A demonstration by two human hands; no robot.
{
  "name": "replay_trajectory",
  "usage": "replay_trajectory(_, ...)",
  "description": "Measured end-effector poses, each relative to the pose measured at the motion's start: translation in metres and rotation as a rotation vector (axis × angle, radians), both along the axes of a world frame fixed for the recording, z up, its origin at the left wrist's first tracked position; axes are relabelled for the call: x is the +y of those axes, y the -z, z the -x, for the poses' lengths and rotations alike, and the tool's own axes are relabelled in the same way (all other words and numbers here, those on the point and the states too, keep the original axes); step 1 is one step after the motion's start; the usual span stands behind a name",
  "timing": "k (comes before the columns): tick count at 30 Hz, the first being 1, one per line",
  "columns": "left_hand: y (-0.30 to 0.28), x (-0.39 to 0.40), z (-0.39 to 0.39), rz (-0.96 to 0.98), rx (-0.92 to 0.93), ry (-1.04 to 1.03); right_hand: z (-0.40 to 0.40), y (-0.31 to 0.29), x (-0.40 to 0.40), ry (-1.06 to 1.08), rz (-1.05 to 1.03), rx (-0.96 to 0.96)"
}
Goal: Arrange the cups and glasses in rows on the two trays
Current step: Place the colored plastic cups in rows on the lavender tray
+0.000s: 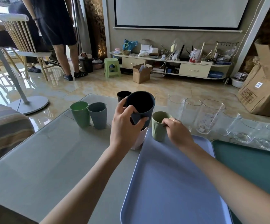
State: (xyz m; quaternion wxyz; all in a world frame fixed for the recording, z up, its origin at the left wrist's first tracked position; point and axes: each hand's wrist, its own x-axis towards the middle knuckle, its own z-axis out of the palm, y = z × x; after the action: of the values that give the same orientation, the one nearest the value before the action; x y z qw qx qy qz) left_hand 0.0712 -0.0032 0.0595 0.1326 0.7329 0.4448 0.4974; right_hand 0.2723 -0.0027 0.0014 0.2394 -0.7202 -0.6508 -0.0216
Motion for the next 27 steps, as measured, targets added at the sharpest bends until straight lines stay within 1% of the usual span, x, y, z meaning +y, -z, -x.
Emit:
replay_trajectory(2, -0.001, -0.001, -0.002, -0.004, 0.003, 0.016, 0.002, 0.000, -0.003, 0.024, -0.005, -0.001)
replay_trajectory(4, -0.002, -0.004, -0.004, -0.004, 0.008, 0.025, 0.009, -0.003, -0.010, 0.074, -0.110, 0.068)
replay_trajectory(6, -0.003, -0.008, -0.006, -0.021, 0.018, 0.037, 0.019, -0.010, -0.024, 0.105, -0.299, 0.230)
replay_trajectory(8, -0.002, -0.013, -0.011, -0.037, 0.041, 0.078, 0.030, -0.013, -0.042, 0.012, -0.431, 0.388)
replay_trajectory(9, -0.001, -0.015, -0.014, -0.037, 0.068, 0.113, 0.035, -0.013, -0.051, -0.053, -0.440, 0.452)
replay_trajectory(11, 0.005, -0.020, -0.019, -0.004, 0.158, 0.187, 0.043, -0.012, -0.066, -0.142, -0.356, 0.616)
replay_trajectory(13, 0.011, -0.024, -0.022, 0.058, 0.258, 0.250, 0.046, -0.007, -0.073, -0.165, -0.256, 0.776)
replay_trajectory(17, 0.020, -0.030, -0.025, 0.164, 0.413, 0.319, 0.043, 0.011, -0.082, -0.131, -0.118, 0.920)
replay_trajectory(19, 0.024, -0.030, -0.026, 0.212, 0.438, 0.338, 0.042, 0.017, -0.084, -0.096, -0.077, 0.938)
replay_trajectory(21, 0.027, -0.028, -0.026, 0.245, 0.404, 0.326, 0.040, 0.019, -0.083, -0.050, -0.073, 0.917)
replay_trajectory(23, 0.028, -0.026, -0.025, 0.290, 0.409, 0.298, 0.037, 0.019, -0.078, -0.014, -0.074, 0.895)
replay_trajectory(27, 0.032, -0.023, -0.023, 0.384, 0.535, 0.320, 0.033, 0.024, -0.064, 0.015, -0.011, 0.789)
